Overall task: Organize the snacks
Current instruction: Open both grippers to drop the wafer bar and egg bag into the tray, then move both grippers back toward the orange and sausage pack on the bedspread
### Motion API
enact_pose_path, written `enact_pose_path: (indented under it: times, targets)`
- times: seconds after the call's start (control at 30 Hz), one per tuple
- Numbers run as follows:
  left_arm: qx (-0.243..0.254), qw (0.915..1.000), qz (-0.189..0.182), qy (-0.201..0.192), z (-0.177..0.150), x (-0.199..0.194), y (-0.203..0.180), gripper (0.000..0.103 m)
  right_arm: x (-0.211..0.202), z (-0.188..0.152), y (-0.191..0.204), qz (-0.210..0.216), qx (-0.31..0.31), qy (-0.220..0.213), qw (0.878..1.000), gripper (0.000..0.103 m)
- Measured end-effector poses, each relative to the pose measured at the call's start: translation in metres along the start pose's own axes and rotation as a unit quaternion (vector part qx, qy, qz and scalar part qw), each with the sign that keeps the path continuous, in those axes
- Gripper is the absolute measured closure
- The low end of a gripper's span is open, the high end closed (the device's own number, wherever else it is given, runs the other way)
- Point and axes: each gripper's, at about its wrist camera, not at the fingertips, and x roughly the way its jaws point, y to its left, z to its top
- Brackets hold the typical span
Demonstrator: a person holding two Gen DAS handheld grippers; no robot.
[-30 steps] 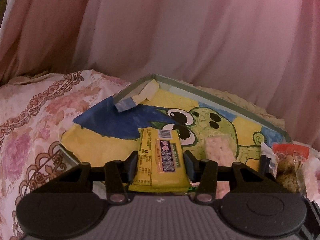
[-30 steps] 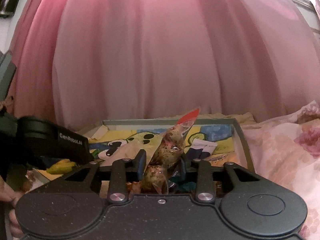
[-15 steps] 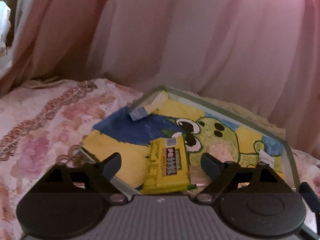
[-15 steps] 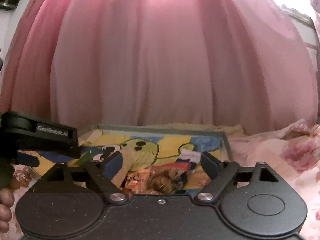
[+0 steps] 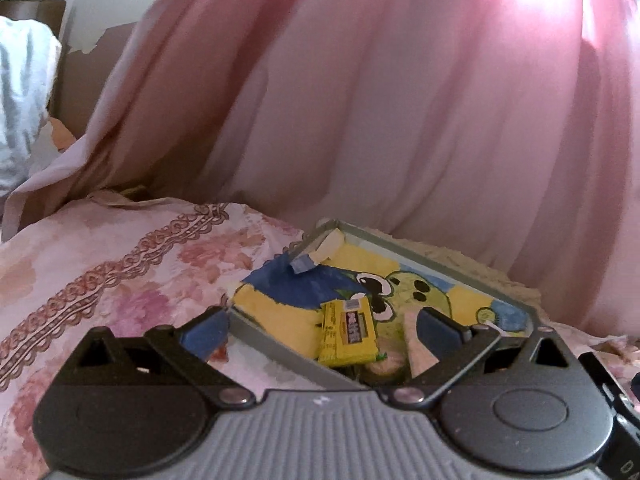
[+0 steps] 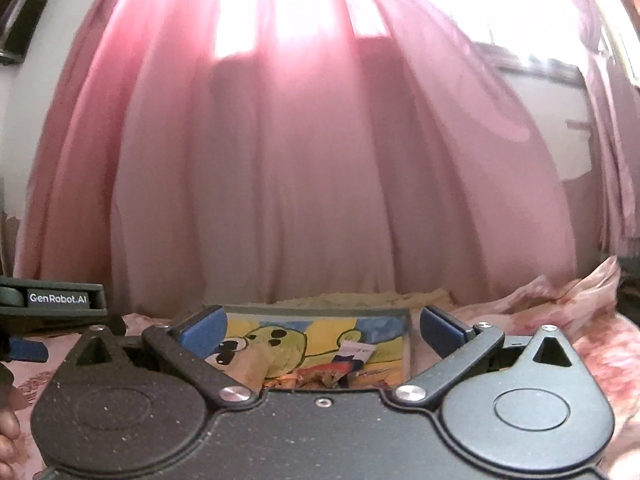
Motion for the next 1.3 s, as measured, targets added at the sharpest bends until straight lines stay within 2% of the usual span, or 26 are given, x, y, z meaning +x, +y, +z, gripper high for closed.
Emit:
enact_pose_path:
  times: [0.33, 0.63, 0.9, 1.07, 1.3]
  targets:
    - [0.003, 0.9997, -0.023, -0.013, -0.024, -0.061, 0.021, 0.001, -0.073, 0.001, 0.013, -0.020, -0.009, -0.028, 0.999, 0.001]
    - [0.027, 0.9985, -0.044, -0.017, -0.058, -0.105, 0.039, 0.001, -0.129, -0.022, 0.016, -0.035, -0.014, -0.017, 0.999, 0.001]
    - [0.057, 0.9971, -0.050, -0.004, -0.089, -0.130, 0.059, 0.001, -0.167, -0.052, 0.019, -0.044, 0.003, 0.041, 0.998, 0.001]
    - [0.068, 0.9968, -0.039, 0.010, -0.104, -0.145, 0.079, 0.001, -0.183, -0.068, 0.028, -0.042, 0.005, 0.091, 0.995, 0.001]
    - [0.076, 0.9964, -0.017, 0.032, -0.120, -0.163, 0.107, 0.001, -0.200, -0.084, 0.046, -0.032, -0.004, 0.140, 0.990, 0.001]
